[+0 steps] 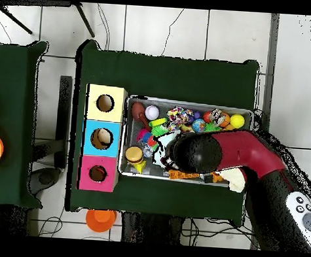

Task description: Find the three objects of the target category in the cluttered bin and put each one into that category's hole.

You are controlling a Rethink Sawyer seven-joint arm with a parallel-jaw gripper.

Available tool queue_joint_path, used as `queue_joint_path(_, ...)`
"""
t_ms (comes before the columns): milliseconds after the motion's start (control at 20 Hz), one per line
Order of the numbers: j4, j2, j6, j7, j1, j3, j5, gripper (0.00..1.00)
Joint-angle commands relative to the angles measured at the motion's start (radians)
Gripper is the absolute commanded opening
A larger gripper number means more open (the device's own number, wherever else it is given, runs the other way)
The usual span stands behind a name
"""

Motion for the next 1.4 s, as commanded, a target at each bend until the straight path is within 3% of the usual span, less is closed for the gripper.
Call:
queue_joint_path(50, 0.057, 0.03, -0.121, 0.089, 0.077, 0.01, -0.024, 0.0)
queue_joint_path(700, 0.058, 0.027, -0.154, 0.119, 0.166, -0.06, -0.021, 0.0)
queue_joint_path(750, 0.055, 0.028, -0.155, 0.123, 0.174, -0.063, -0.02, 1.0)
queue_joint_path(1250, 0.039, 0.026, -0.133, 0.087, 0.194, -0.079, -0.03, 1.0)
queue_joint_path(1400, 0.011, 0.025, -0.128, 0.048, 0.19, -0.094, -0.076, 1.0)
